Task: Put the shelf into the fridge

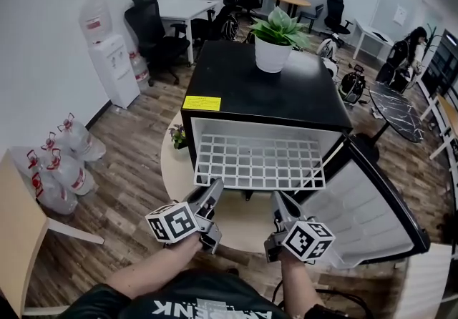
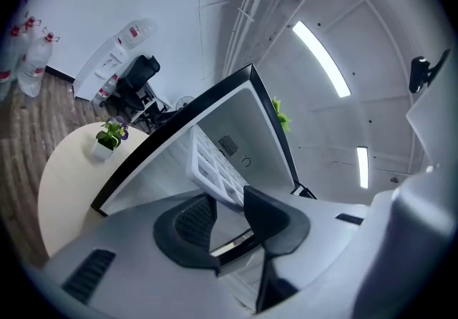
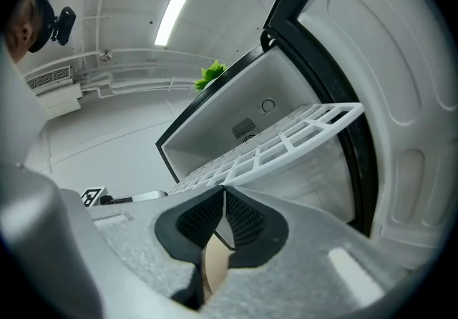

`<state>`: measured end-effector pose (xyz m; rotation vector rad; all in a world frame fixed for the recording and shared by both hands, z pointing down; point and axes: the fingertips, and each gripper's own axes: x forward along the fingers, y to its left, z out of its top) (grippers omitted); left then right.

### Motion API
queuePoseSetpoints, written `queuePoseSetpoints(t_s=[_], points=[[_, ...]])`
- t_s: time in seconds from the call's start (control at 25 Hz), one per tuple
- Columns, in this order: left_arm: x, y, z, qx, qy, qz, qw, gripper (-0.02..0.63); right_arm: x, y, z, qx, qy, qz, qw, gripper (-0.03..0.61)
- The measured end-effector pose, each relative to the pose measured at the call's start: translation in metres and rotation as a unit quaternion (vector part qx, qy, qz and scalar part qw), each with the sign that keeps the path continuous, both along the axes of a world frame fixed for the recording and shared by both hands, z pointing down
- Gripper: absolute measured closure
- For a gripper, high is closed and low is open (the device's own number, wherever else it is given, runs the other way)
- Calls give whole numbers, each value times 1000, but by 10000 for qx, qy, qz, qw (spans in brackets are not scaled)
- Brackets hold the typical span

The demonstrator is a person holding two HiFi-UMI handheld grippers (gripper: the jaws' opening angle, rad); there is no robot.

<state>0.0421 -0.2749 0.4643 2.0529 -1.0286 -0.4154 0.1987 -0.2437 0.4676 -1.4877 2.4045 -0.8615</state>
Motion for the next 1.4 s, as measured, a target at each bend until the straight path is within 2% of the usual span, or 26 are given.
queuePoseSetpoints(t_s=[0.36, 0.6, 0.84, 1.24, 1.4], points=[[2, -16, -15, 9, 268, -293, 9992, 509, 0, -16, -16, 110, 89, -309, 9994, 565], [2, -22, -14, 63, 182, -510, 9985, 506, 0, -21, -15, 42, 111, -520, 9986, 569], [-1, -30, -8, 229, -106, -571, 9980, 500, 1, -27, -5, 45, 135, -427, 9990, 569], [-2, -49, -12, 283, -98, -419, 9987, 500, 0, -47, -9, 38, 223, -146, 9996, 569], [-4, -75, -11, 325, -88, -323, 9989, 500, -3, -73, -8, 41, 218, -10, 9998, 569]])
